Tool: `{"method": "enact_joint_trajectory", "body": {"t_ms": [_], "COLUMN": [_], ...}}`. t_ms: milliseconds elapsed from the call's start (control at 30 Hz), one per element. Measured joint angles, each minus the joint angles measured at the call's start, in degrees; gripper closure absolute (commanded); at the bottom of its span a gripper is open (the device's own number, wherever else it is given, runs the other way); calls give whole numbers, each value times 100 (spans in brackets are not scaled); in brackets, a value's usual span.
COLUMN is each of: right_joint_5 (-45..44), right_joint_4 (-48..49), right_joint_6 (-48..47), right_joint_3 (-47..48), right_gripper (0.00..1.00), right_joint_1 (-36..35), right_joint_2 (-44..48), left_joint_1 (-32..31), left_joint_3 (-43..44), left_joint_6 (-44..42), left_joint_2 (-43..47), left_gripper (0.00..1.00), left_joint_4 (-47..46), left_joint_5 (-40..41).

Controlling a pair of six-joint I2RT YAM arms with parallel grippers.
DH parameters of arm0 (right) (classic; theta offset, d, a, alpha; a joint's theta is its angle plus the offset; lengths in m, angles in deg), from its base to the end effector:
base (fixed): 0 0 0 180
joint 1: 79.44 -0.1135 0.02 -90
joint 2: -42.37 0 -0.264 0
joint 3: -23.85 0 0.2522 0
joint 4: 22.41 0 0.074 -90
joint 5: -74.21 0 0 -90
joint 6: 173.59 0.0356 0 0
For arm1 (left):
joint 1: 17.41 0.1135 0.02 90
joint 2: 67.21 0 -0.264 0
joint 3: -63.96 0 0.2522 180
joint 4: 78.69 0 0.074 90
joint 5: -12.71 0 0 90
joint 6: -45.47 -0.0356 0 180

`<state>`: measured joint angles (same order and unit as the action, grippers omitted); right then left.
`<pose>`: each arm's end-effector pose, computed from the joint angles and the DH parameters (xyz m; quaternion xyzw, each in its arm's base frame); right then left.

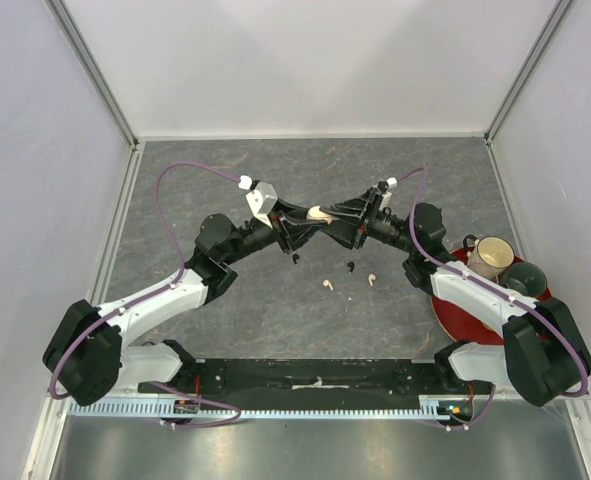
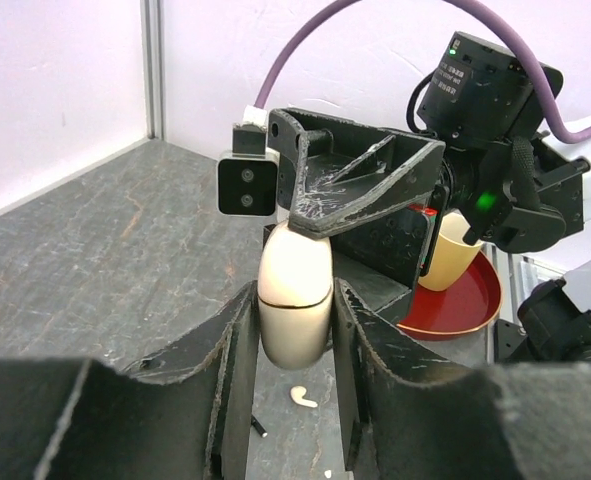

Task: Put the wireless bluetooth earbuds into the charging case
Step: Open the charging case.

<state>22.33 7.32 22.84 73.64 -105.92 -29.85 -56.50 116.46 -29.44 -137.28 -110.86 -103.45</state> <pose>0.2352 0.1417 0.2816 0.2133 0.6360 0.7366 0.0857 0.2020 -0.1843 0.3123 0.2990 0.5454 -0.4742 0.6231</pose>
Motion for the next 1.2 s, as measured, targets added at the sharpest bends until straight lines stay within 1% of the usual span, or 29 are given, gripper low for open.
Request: {"method": "enact_joint_trajectory", "body": {"t_ms": [200,333,467,800,867,1000,1033,1067,1100,1133,1167,1200], "right_joint_5": [81,81,81,76,68,52,55,55,52,50,48,46], "right_joint_4": [227,317,350,387,387,363,358,356,352,341,337,313], "right_joint_6": [85,175,208,236,223,190,184,179,177,177,175,160], "right_joint_3": [0,0,0,0,0,0,0,0,0,0,0,0], "right_gripper": [78,78,78,77,77,76,75,75,75,75,75,75], "right_joint_1": [-74,-74,-74,-81,-81,-79,-79,-79,-79,-79,-79,-79], "right_joint_2": [-63,-96,-96,-96,-96,-96,-96,-96,-96,-96,-94,-94], "left_joint_1": [-66,-66,-74,-74,-76,-81,-81,-81,-81,-81,-81,-81], "left_joint_3": [0,-2,-2,-2,-2,-2,-2,-2,-2,-2,-2,-2], "left_joint_6": [98,151,190,264,269,319,330,330,334,337,339,348], "left_joint_2": [-142,-146,-149,-157,-157,-162,-166,-168,-168,-173,-177,-179], "left_gripper": [57,61,58,58,67,72,81,85,86,85,80,73], "left_joint_4": [-72,-133,-181,-262,-262,-264,-264,-264,-264,-264,-264,-262], "left_joint_5": [0,13,17,46,52,52,55,55,55,55,55,55]}}
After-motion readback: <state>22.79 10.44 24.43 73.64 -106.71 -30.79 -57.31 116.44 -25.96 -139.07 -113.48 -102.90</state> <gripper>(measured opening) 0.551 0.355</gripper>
